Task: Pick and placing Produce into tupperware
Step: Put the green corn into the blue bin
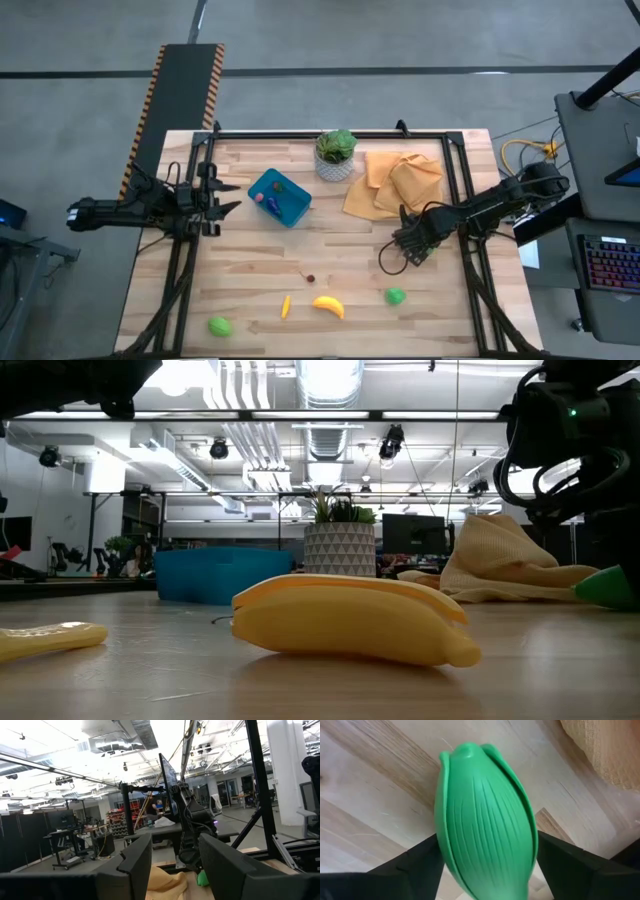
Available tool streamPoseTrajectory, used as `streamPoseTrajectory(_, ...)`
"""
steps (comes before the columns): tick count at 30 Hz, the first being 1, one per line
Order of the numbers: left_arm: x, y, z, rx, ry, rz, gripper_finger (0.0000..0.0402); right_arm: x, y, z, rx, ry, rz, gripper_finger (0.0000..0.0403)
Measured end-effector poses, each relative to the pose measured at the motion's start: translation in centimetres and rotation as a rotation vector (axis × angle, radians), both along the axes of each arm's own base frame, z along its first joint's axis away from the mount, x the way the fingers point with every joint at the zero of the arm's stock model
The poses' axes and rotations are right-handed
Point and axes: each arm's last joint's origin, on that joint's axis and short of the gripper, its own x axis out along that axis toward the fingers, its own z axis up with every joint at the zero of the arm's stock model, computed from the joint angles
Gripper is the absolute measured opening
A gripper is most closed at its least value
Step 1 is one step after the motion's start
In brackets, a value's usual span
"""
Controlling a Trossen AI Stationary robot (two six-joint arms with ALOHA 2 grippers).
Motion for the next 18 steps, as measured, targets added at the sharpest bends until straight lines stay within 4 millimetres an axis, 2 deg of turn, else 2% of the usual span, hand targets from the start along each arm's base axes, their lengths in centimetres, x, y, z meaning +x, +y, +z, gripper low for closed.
streamPoseTrajectory(9, 0.0, 0.0, 0.0, 0.0, 0.0, 0.0, 0.0151, 0.01, 0.0, 0.0, 0.001, -0.001, 0.003, 0.0225)
streamPoseTrajectory(18, 0.0, 0.0, 0.0, 0.0, 0.0, 0.0, 0.0151, 0.06, 0.02, -0.01, 0.007, -0.005, 0.038, 0.0218)
